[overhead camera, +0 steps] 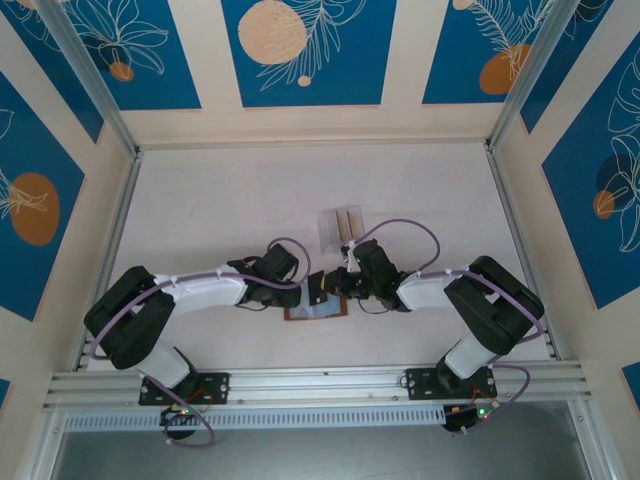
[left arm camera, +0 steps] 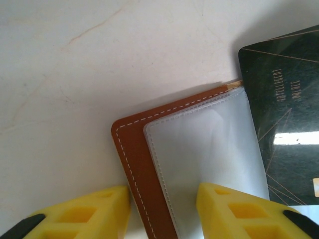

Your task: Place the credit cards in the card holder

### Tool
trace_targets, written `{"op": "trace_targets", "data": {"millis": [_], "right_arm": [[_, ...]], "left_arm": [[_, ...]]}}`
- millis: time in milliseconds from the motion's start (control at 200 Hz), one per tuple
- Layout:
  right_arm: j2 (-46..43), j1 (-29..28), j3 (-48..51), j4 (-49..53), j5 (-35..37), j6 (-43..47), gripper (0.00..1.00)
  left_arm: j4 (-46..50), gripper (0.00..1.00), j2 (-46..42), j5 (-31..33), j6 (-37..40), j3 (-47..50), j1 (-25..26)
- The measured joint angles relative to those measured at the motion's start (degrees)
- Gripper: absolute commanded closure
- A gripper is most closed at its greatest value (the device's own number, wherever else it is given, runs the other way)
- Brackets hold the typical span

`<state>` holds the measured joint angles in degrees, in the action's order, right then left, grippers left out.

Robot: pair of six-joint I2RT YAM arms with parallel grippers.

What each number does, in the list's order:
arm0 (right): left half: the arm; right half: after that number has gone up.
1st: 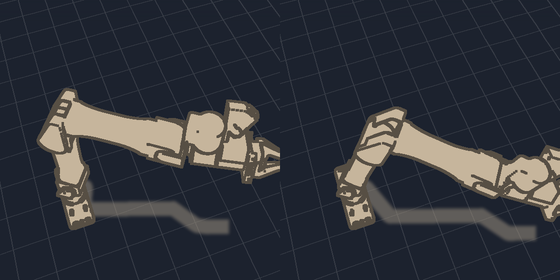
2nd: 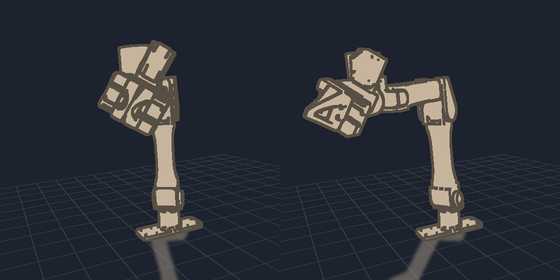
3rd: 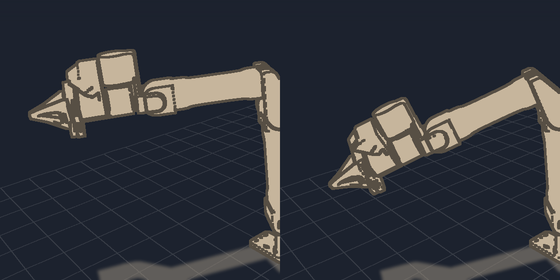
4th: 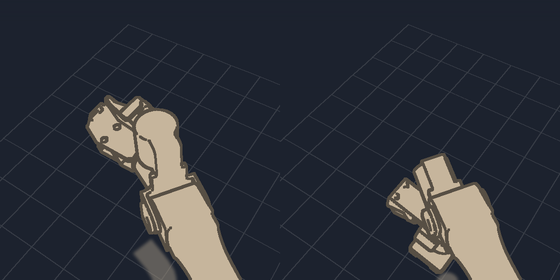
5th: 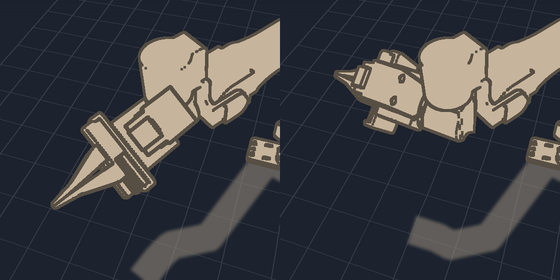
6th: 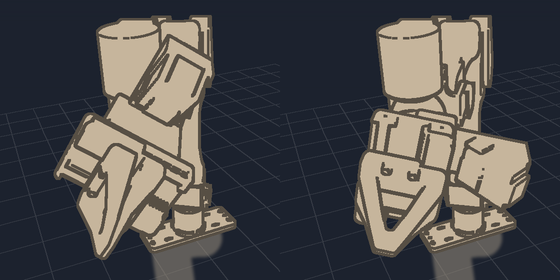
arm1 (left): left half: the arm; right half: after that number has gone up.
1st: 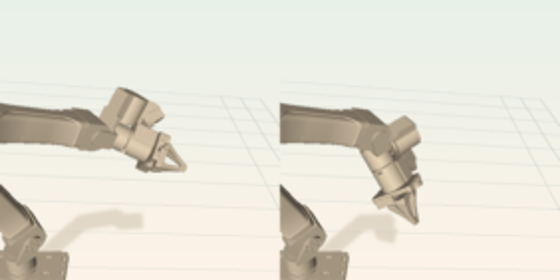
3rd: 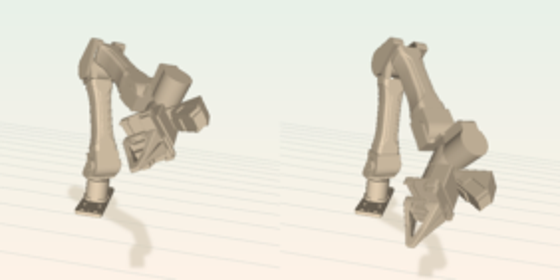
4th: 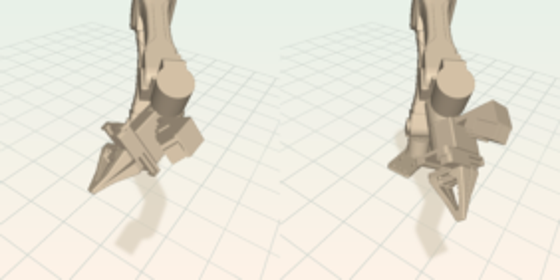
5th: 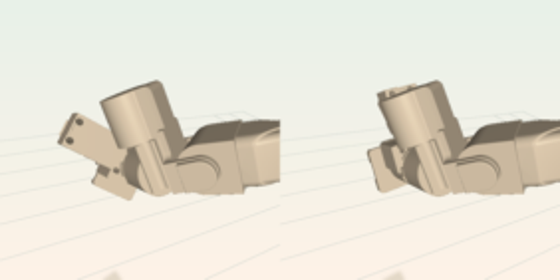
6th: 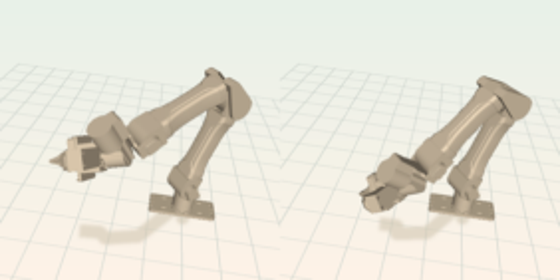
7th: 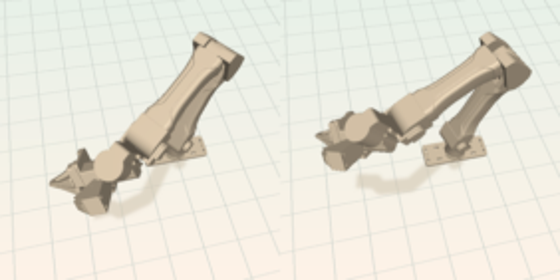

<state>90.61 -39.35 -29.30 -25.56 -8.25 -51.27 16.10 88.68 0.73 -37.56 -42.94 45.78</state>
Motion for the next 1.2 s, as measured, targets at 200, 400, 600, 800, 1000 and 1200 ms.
{"op": "trace_targets", "data": {"millis": [200,400,600,800,1000,1200], "right_arm": [[0.02,0.85,1.01,-1.55,-2.93,-2.89,1.0],[0.02,0.94,2.54,-3.45,-3.8,-5.75,1.0],[0.22,0.85,3.65,-5.46,-3.78,-8.96,1.0],[0.7,0.26,4.11,-6.64,-2.54,-11.54,1.0],[0.7,-1.11,4.35,-6.75,-0.24,-12.66,1.0],[-0.07,-3.5,4.35,-5.29,3.45,-12.79,1.0]], "left_arm": [[0.0,0.59,0.0,0.0,-0.02,0.02,0.0],[-0.02,0.59,0.0,0.02,-0.02,0.02,0.02],[-0.13,0.59,0.0,0.02,0.0,0.09,0.02],[-0.44,0.59,-0.11,0.02,-0.02,0.37,0.02],[-0.96,0.59,-0.48,0.2,-0.02,0.85,0.09],[-1.22,0.58,-0.63,0.24,-0.07,1.05,0.11]]}}
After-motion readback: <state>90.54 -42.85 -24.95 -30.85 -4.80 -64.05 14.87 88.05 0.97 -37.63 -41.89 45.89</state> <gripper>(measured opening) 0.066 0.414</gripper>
